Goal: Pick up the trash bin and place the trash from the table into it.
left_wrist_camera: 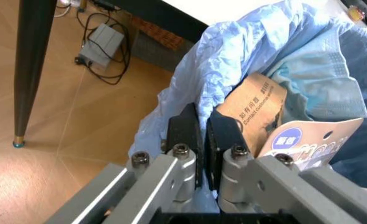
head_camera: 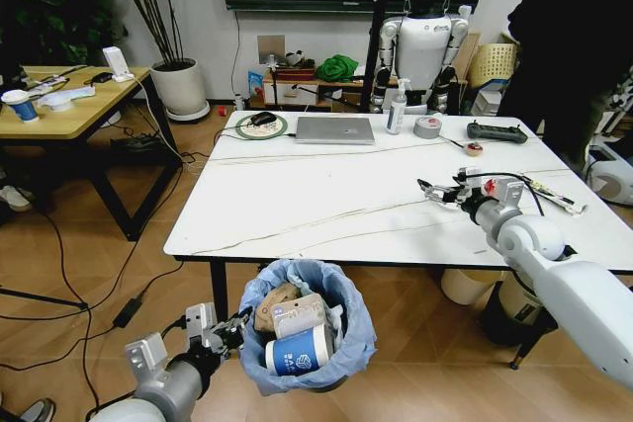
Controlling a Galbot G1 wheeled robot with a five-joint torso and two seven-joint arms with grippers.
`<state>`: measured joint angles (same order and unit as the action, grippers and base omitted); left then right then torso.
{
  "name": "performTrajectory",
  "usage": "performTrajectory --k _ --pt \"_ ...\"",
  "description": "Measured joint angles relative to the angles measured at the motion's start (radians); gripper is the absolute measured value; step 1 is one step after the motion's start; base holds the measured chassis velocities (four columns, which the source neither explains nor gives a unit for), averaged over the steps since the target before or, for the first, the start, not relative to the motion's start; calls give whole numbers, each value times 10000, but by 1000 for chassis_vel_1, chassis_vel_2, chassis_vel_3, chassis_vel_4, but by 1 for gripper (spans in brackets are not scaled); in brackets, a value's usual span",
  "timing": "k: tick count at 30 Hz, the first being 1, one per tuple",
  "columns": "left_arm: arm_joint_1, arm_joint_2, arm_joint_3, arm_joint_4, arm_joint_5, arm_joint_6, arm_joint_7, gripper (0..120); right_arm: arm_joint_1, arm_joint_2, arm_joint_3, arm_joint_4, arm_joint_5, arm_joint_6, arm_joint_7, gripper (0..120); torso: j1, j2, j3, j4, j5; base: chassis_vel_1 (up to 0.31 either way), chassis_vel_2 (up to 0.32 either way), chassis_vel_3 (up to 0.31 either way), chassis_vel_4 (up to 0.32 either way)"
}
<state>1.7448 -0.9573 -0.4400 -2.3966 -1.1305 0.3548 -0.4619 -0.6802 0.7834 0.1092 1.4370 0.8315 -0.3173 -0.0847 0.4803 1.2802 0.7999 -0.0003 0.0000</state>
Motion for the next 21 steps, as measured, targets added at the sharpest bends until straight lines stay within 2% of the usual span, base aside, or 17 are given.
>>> performTrajectory --k 7,21 --pt "-12 -15 2 11 5 -2 6 0 270 285 -272 -626 -483 99 -491 100 0 0 0 2 1 0 0 0 0" --pt "-48 -10 41 6 -3 -12 24 0 418 387 -565 -1290 -685 197 -696 100 0 0 0 0 -1 0 0 0 0"
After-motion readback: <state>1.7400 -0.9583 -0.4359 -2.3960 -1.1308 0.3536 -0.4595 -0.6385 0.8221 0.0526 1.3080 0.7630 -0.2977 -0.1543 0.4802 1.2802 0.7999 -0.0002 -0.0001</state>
